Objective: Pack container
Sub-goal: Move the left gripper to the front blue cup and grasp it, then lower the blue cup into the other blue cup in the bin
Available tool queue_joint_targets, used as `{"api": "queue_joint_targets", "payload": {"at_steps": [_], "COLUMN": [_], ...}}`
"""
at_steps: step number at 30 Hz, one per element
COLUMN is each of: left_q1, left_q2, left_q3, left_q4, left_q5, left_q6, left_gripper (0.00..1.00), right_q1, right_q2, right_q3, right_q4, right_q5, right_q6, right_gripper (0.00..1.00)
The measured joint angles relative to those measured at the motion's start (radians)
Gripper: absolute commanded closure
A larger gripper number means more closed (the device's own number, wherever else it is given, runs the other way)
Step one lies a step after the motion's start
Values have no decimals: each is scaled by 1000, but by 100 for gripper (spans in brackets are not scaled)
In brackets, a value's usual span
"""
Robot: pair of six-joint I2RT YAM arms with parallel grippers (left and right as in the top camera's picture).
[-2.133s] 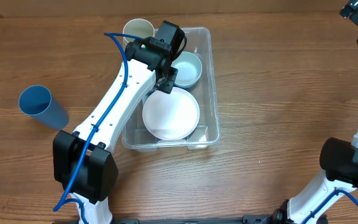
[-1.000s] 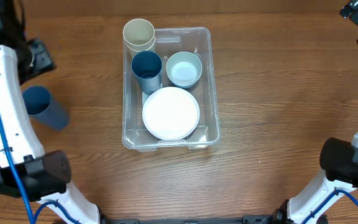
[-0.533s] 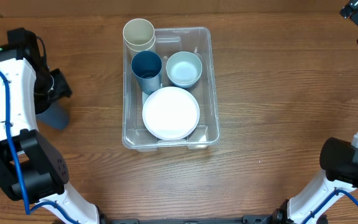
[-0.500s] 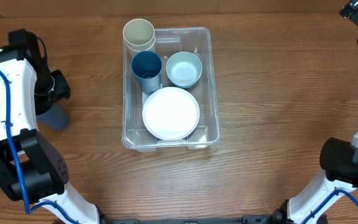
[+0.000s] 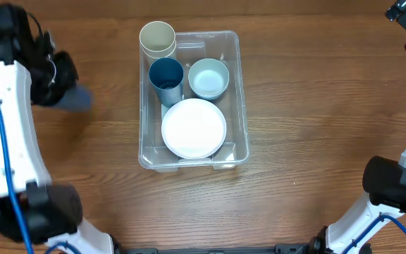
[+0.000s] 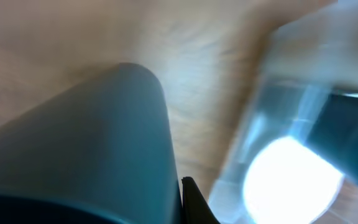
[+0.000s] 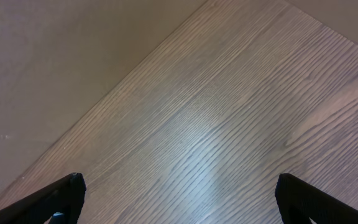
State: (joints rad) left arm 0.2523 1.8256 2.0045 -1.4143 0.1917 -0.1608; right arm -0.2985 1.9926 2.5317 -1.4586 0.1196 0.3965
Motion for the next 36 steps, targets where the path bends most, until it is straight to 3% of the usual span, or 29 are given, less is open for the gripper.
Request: {"api": "queue_joint_targets", "payload": {"at_steps": [3,8,12,16,24,36], "left_q1": [-82,-348,-531,-664,-704,-704], "left_q2": [-131,-334,-308,-163,11,42], "left_q3": [106,183,184,176,173,173], "left_q4": [18,55,49,45,45,-38], "left_q5": [7,-53,-138,-235,-285,-294], "left_q6": [34,80,119,143,146,145], "left_gripper": [96,96,96,96,96,93], "right_q1": [0,0,0,0,0,0], "right_q2": [0,0,0,0,0,0], "right_q3": [0,0,0,0,0,0], "right_q4": [0,0,0,0,0,0], "right_q5": [0,0,0,0,0,0], "right_q6": [0,0,0,0,0,0], "right_gripper": [0,0,0,0,0,0]}}
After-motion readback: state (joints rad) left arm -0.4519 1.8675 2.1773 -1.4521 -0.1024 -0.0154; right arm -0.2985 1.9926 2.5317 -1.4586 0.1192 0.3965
